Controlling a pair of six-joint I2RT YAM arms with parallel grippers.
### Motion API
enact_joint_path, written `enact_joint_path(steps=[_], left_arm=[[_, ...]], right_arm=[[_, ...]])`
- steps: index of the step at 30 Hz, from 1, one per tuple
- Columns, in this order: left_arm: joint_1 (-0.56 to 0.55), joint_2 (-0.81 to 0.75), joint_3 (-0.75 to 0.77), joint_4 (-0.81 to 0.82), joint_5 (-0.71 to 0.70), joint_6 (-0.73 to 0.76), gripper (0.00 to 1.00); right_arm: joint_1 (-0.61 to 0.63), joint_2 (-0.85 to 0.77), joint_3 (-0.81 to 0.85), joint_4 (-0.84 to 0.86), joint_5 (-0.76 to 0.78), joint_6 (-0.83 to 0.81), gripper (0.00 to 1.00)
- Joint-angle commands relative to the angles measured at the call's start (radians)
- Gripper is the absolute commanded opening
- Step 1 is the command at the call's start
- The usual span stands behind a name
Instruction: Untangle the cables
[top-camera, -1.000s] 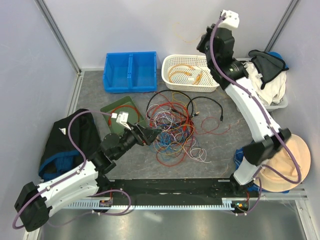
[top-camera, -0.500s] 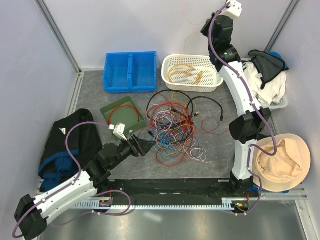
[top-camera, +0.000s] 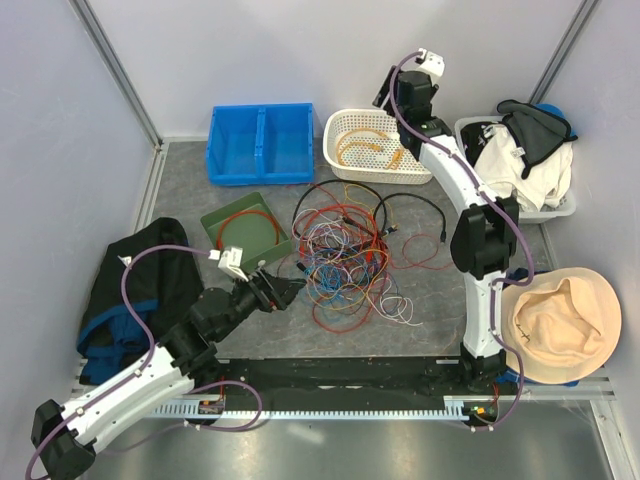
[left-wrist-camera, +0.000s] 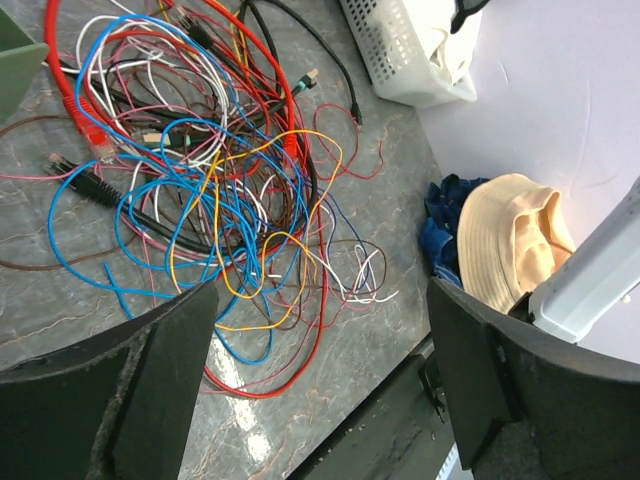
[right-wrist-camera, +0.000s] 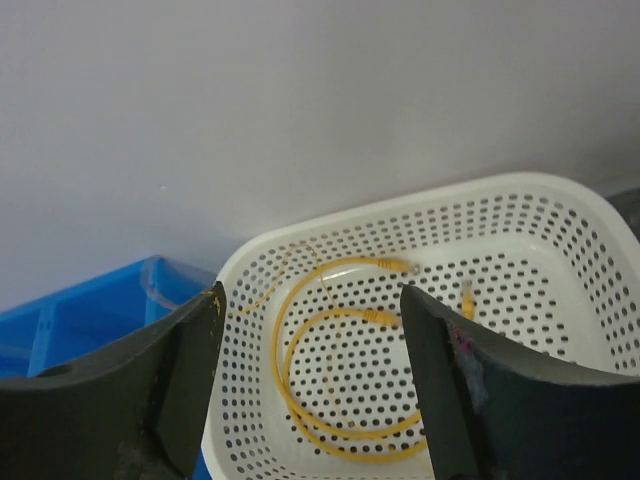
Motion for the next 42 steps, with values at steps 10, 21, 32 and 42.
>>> enact_joint_path(steps=[10,21,32,42], left_arm=[[-0.003,-0.009,0.128,-0.080,-0.066,-0.010,0.95],[-0.002,-0.006,0.152,-0.104,-0.025,-0.020,0.94],[-0.003,-0.008,0.123,-0.103,-0.030,-0.037,0.92],[-0.003,-0.011,0.105,-0.109,-0.033,-0.051,0.91]], right_arm=[[0.104,-0.517,-0.569,0.039,0.067,0.028,0.79],[0.261,-0.870,-1.288,0.187,-0.085,0.128,0.65],[0.267,-0.939,-1.559,0.243,-0.122,0.155,0.41],[0.269,-0.849,-1.608,0.323,-0.151,0.161,0.42]])
